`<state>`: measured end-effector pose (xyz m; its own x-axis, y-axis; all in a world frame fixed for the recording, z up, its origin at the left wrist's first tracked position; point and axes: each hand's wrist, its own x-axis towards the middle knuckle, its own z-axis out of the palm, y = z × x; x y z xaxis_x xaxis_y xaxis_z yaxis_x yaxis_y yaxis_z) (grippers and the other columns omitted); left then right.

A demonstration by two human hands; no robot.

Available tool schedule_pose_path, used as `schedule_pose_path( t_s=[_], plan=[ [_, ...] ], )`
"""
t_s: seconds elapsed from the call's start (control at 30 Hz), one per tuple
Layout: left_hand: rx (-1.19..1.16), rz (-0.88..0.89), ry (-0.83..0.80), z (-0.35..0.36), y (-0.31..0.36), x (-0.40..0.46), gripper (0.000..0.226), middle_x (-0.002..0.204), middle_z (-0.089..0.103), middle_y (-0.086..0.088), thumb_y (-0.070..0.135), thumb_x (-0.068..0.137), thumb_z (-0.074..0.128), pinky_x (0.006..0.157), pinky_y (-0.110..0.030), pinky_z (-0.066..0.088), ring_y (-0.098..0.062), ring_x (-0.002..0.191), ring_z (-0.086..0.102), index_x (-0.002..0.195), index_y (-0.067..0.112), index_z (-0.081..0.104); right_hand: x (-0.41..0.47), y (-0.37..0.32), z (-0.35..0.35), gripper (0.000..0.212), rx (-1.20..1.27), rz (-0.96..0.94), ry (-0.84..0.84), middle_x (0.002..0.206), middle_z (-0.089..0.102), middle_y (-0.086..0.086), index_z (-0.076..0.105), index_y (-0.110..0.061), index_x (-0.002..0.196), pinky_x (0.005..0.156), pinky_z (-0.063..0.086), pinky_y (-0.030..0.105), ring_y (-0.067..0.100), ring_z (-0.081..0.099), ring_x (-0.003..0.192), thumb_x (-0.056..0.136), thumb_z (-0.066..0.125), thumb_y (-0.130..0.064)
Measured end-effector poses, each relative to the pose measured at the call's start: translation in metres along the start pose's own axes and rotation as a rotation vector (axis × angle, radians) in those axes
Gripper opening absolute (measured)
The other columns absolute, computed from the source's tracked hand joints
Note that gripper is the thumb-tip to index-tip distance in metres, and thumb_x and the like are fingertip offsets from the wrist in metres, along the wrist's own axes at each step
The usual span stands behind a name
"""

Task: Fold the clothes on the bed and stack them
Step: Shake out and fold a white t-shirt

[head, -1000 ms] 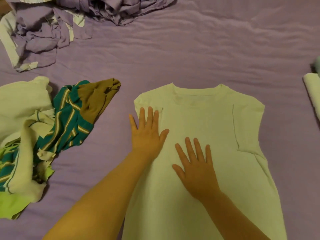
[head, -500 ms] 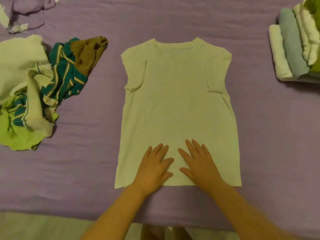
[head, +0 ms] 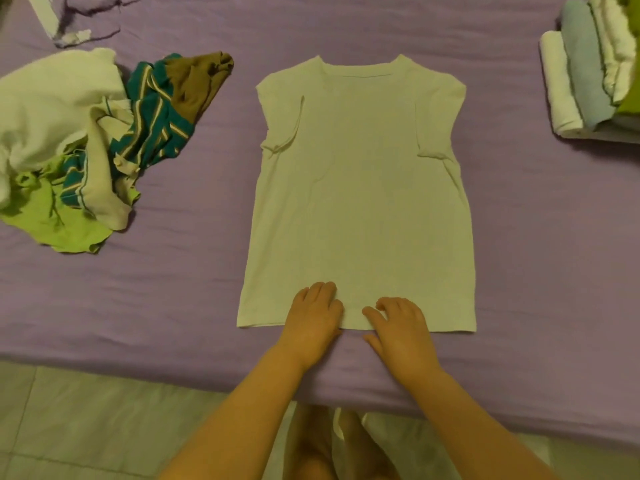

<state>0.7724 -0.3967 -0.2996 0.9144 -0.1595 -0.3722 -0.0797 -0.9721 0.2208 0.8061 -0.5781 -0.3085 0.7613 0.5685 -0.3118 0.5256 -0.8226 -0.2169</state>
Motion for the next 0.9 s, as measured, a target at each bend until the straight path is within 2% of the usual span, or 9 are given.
schedule_pose_path(
  t_s=[0.13, 0.23, 0.33, 0.4, 0.47, 0.57, 0.7, 0.8, 0.9],
  plan=[
    [0.055, 0.029, 0.012, -0.005, 0.000, 0.005, 0.029, 0.074, 0.061, -0.005, 0.010, 0.044, 0.086, 0.052, -0.028, 0.046, -0.024, 0.067, 0.058, 0.062, 0.012, 0.064, 0.008, 0.002, -0.003, 0.035, -0.079, -0.058, 0.021, 0.069, 0.059, 0.001, 0.067, -0.019, 0.071, 0.063, 0.049, 0.034, 0.023, 0.056, 0.063, 0.044, 0.089, -0.014],
    [0.025, 0.035, 0.024, -0.010, -0.007, 0.010, 0.023, 0.071, 0.060, -0.003, 0.011, 0.052, 0.083, 0.048, -0.028, 0.042, -0.023, 0.064, 0.058, 0.065, 0.014, 0.065, 0.016, 0.006, -0.012, 0.028, -0.062, -0.068, -0.016, 0.063, 0.058, -0.002, 0.066, -0.020, 0.065, 0.055, 0.045, 0.032, 0.021, 0.055, 0.057, 0.048, 0.087, -0.013],
    [-0.013, 0.027, -0.008, -0.030, -0.012, 0.016, 0.024, 0.092, 0.060, -0.009, 0.002, 0.082, 0.055, 0.067, -0.034, 0.037, -0.030, 0.084, 0.056, 0.104, 0.010, 0.060, 0.027, 0.012, -0.028, 0.012, 0.037, -0.016, -0.043, 0.075, 0.064, 0.001, 0.068, -0.017, 0.093, 0.069, 0.041, 0.034, 0.024, 0.058, 0.070, 0.084, 0.062, -0.021],
    [0.038, -0.007, -0.072, -0.045, -0.017, 0.023, 0.037, 0.106, 0.057, -0.009, 0.004, 0.090, 0.040, 0.074, -0.033, 0.032, -0.028, 0.093, 0.053, 0.126, 0.012, 0.045, 0.037, 0.016, -0.040, 0.033, 0.165, 0.041, -0.038, 0.086, 0.066, 0.004, 0.062, -0.014, 0.110, 0.071, 0.036, 0.033, 0.026, 0.058, 0.077, 0.094, 0.034, -0.024],
    [0.037, -0.059, -0.075, -0.056, -0.024, 0.035, 0.037, 0.107, 0.056, -0.008, 0.008, 0.093, 0.039, 0.070, -0.033, 0.035, -0.027, 0.090, 0.054, 0.129, 0.012, 0.039, 0.051, 0.019, -0.053, 0.035, 0.236, 0.068, -0.012, 0.096, 0.064, 0.004, 0.054, -0.015, 0.121, 0.073, 0.041, 0.033, 0.024, 0.058, 0.082, 0.099, 0.028, -0.022],
    [0.042, -0.182, -0.034, -0.076, -0.041, 0.064, 0.024, 0.099, 0.059, -0.006, 0.031, 0.102, 0.036, 0.062, -0.034, 0.037, -0.027, 0.084, 0.059, 0.113, 0.012, 0.043, 0.077, 0.025, -0.076, 0.033, 0.251, 0.077, -0.063, 0.108, 0.059, 0.000, 0.044, -0.022, 0.127, 0.081, 0.047, 0.036, 0.019, 0.057, 0.090, 0.102, 0.027, -0.035],
    [-0.026, -0.226, -0.025, -0.108, -0.072, 0.105, 0.044, 0.081, 0.056, -0.003, 0.057, 0.094, 0.037, 0.058, -0.031, 0.029, -0.024, 0.075, 0.056, 0.084, 0.015, 0.039, 0.121, 0.047, -0.111, 0.052, 0.162, -0.016, -0.156, 0.124, 0.053, -0.004, 0.037, -0.027, 0.136, 0.083, 0.046, 0.031, 0.019, 0.056, 0.105, 0.094, 0.034, -0.057],
    [-0.176, -0.123, -0.030, -0.133, -0.097, 0.136, 0.044, 0.069, 0.042, 0.005, 0.056, 0.090, 0.049, 0.057, -0.030, 0.028, -0.018, 0.069, 0.046, 0.074, 0.016, 0.039, 0.161, 0.067, -0.128, 0.043, 0.131, -0.048, -0.095, 0.109, 0.057, -0.003, 0.049, -0.022, 0.126, 0.073, 0.045, 0.030, 0.017, 0.057, 0.093, 0.094, 0.043, -0.051],
    [-0.553, -0.198, 0.066, -0.155, -0.123, 0.173, 0.025, 0.076, 0.054, 0.005, 0.038, 0.088, 0.064, 0.062, -0.030, 0.036, -0.015, 0.072, 0.050, 0.078, 0.018, 0.055, 0.205, 0.080, -0.147, 0.022, 0.435, 0.055, 0.040, 0.089, 0.060, -0.005, 0.062, -0.018, 0.102, 0.065, 0.038, 0.023, 0.016, 0.058, 0.083, 0.093, 0.055, -0.037]
  ],
)
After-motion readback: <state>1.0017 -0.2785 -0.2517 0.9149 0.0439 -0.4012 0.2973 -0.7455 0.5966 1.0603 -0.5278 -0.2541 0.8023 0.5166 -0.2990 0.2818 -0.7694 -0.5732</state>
